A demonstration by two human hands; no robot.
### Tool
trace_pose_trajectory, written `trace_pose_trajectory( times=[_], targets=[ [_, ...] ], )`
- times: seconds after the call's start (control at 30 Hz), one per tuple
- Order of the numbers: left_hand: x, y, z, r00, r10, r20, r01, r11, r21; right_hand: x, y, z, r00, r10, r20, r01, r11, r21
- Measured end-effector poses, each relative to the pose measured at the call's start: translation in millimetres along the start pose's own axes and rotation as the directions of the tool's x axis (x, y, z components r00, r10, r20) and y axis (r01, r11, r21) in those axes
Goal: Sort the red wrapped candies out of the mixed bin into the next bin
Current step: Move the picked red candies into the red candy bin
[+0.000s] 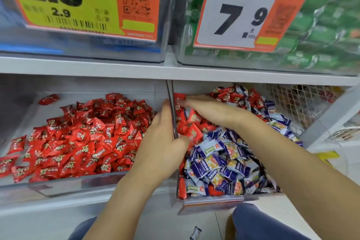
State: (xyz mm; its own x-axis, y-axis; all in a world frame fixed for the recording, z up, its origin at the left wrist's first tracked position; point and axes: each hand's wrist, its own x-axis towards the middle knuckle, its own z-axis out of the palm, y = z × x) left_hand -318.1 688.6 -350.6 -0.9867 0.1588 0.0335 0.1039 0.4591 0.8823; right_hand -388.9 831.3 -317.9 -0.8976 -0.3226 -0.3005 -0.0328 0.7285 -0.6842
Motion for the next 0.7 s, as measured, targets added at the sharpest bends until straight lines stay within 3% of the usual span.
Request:
trace_pose_trajectory(
  times=[0.13, 0.3, 0.4, 0.5, 0.7],
  targets=[
    [-2, 2, -1, 0.999, -0.031, 0.022, 0.031, 0.999, -0.007, -34, 15, -1, 0.985, -0.168, -0.036, 0.155, 0.961, -0.228],
    [-3, 13, -8, 0.997, -0.058, 0.053, 0.058, 0.998, 0.003, -84, 54, -11, 0.939, -0.301, -0.164, 0.222, 0.899, -0.378],
    [-5, 26, -12, 0.994, 0.062, -0.090, -0.064, 0.998, -0.028, -109, 66, -17, 0.938, -0.238, -0.252, 0.188, 0.960, -0.207],
    [-1, 33, -8, 0.963, 0.122, -0.242, -0.108, 0.992, 0.072, -125, 72, -24, 0.910, -0.164, -0.380, 0.178, 0.984, 0.002],
    [2, 49, 18, 0.946, 0.264, -0.186, -0.218, 0.947, 0.234, -145, 92, -22, 0.745, -0.016, -0.667, 0.179, 0.968, 0.177]
  ],
)
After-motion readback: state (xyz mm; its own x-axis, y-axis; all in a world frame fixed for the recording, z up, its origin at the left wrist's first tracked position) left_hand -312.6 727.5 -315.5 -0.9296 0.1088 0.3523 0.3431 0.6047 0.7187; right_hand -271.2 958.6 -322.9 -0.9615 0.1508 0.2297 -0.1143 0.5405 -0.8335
